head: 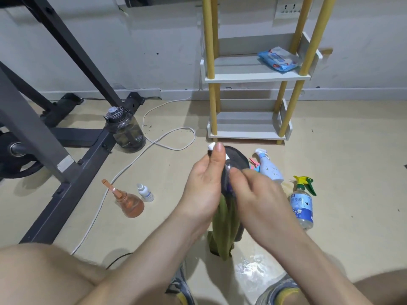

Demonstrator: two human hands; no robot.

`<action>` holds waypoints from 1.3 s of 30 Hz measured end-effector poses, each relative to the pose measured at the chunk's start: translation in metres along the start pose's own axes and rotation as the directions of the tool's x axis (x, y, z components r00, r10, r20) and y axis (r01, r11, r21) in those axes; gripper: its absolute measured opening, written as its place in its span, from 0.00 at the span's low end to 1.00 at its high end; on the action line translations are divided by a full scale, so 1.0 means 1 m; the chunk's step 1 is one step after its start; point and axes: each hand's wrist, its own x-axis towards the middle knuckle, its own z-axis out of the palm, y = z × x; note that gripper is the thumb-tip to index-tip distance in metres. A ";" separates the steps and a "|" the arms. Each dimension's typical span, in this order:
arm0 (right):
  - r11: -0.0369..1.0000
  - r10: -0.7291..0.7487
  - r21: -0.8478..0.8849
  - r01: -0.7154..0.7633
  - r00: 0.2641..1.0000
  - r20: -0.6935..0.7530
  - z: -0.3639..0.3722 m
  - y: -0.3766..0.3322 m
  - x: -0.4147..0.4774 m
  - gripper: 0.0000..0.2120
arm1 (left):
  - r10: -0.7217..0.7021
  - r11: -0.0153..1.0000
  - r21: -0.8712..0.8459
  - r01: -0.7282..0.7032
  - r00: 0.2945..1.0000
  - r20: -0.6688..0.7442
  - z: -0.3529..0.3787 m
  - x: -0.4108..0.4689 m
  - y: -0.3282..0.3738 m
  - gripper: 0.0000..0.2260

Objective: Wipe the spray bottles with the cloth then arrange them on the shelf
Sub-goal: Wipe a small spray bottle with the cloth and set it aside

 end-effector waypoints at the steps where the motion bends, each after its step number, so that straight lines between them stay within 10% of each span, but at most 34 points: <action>1: 0.979 -0.068 -0.199 0.054 0.996 -0.064 0.002 0.002 -0.001 0.22 | 0.004 1.000 0.028 -0.004 1.000 -0.011 0.002 -0.002 -0.005 0.29; 10: 0.997 0.006 0.075 0.004 0.991 -0.133 -0.005 0.026 0.018 0.23 | -0.017 0.999 0.036 0.010 0.978 0.208 0.021 -0.026 -0.031 0.15; 15: 0.965 -0.202 -0.197 0.171 0.968 -0.148 -0.007 0.032 0.015 0.16 | 0.019 0.994 -0.107 -0.004 0.989 0.144 0.006 -0.009 -0.008 0.11; 18: 0.890 -0.335 -0.345 0.299 0.941 -0.049 -0.001 0.024 0.009 0.11 | 0.089 0.990 0.109 -0.090 0.996 0.017 -0.002 0.000 -0.005 0.11; 23: 0.942 -0.036 0.327 0.075 0.992 -0.122 -0.031 0.022 0.023 0.23 | 0.125 0.987 0.113 -0.116 0.990 -0.072 -0.013 0.011 0.007 0.18; 26: 0.728 -0.120 0.674 -0.126 0.944 0.307 -0.017 0.028 0.029 0.26 | 0.164 0.973 0.164 -0.165 0.986 0.019 -0.003 0.000 0.012 0.23; 30: 0.688 -0.187 0.712 -0.138 0.915 0.358 0.009 0.021 0.015 0.21 | 0.494 0.677 0.652 -0.340 0.867 -0.061 -0.017 0.011 0.017 0.16; 33: 0.729 -0.226 0.682 -0.053 0.923 0.313 0.004 0.015 0.014 0.07 | 0.334 0.900 0.339 -0.272 0.932 -0.141 -0.025 0.017 0.030 0.09; 39: 0.473 -0.162 0.802 -0.365 0.859 0.486 -0.019 0.019 0.016 0.20 | 0.205 0.954 0.130 -0.271 0.903 0.377 -0.063 0.015 0.069 0.18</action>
